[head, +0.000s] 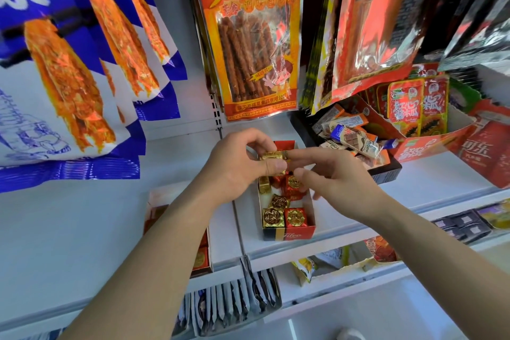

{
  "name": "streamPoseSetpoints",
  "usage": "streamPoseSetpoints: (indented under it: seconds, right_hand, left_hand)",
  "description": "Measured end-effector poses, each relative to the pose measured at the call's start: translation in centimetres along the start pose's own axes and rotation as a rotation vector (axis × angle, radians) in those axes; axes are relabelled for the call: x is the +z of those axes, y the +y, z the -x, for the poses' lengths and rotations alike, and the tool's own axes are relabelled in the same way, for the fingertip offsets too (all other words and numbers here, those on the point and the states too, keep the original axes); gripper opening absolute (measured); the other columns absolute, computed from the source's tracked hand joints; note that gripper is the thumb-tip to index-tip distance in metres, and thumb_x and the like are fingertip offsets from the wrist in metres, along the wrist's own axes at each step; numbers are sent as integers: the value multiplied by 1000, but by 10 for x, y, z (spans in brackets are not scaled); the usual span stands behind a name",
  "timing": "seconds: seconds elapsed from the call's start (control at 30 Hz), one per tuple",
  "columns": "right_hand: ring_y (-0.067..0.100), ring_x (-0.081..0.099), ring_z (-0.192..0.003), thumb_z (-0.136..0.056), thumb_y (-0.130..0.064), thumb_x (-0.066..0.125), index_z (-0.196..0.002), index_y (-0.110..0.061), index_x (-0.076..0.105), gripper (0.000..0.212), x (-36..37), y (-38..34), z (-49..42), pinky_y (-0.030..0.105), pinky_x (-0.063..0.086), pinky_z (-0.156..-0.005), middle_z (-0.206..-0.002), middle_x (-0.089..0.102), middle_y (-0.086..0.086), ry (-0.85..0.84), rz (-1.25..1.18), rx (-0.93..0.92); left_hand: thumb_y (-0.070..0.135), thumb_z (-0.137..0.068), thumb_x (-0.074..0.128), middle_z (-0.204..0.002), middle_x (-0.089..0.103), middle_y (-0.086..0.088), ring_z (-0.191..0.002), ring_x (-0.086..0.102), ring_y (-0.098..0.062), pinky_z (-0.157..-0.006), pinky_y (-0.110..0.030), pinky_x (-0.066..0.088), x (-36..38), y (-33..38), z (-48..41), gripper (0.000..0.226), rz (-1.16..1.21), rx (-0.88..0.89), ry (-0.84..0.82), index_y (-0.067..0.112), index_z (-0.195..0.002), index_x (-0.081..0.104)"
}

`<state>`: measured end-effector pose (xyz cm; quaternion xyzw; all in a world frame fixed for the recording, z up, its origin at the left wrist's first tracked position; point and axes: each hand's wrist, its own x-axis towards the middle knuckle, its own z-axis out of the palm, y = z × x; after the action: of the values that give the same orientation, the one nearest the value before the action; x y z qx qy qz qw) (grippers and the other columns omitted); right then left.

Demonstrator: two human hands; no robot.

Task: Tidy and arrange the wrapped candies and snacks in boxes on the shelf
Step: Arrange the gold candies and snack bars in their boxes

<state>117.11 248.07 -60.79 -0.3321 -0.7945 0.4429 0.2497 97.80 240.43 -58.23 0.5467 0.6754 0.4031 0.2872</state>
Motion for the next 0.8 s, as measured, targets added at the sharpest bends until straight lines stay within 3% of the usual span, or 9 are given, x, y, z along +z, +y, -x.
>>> streamPoseSetpoints:
  seconds: [0.07,0.2,0.27,0.37,0.47,0.57,0.7,0.8]
  right_hand:
    - [23,68,-71,-90,-19,71,-117,-29,70,29,0,-4,0,35,59,-64,-99,73,-11,-27,-40,-36]
    - [28,70,-70,-88,-19,74,-110,-21,71,22,-3,-4,0,43,60,-62,-94,73,0,21,-89,-33]
    - [27,70,-69,-90,-15,71,-106,-20,71,18,-7,0,0,43,60,-61,-90,72,4,51,-113,-1]
    - [19,67,-61,-91,-16,70,-104,-21,71,14,-11,6,0,40,58,-60,-82,72,2,114,-111,47]
    - [24,66,-59,-91,-20,70,-105,-24,71,15,-8,12,0,36,58,-57,-85,73,-3,78,-74,31]
    - [30,64,-61,-90,-28,70,-110,-26,68,20,-3,19,0,42,57,-58,-94,71,-8,34,26,23]
    - [0,59,-59,-92,-32,67,-113,-27,64,22,-2,26,1,22,46,-57,-100,67,-10,24,177,-14]
    - [4,54,-53,-91,-35,66,-111,-30,63,21,-3,28,2,11,36,-54,-100,67,-11,33,230,-37]
  left_hand:
    - [22,-78,82,-93,66,0,-78,69,-20,-61,-31,58,5,4,1,20,105,-11,-21,23,-91,68]
    - [16,-87,74,-89,72,0,-75,71,-14,-63,-26,56,7,1,-1,8,160,-18,-51,19,-94,74]
    - [24,-90,70,-90,72,11,-82,67,-6,-71,-26,53,2,-7,-2,6,-47,21,-41,27,-94,74]
    - [34,-88,71,-94,68,21,-92,60,0,-80,-31,49,5,-14,0,4,-345,24,-195,37,-90,73]
    - [36,-90,68,-96,66,22,-90,57,-1,-74,-30,45,11,-11,-1,5,-432,11,-297,39,-91,72]
    - [35,-95,61,-86,57,25,-79,51,0,-62,-26,36,11,-7,-2,11,-517,8,-339,43,-93,67]
    - [30,-97,59,-93,60,24,-74,51,2,-61,-22,35,11,-6,-1,15,-523,-1,-398,43,-99,66]
    - [25,-96,62,-101,65,21,-68,52,16,-60,-19,35,10,-7,-1,16,-482,-4,-426,40,-102,66]
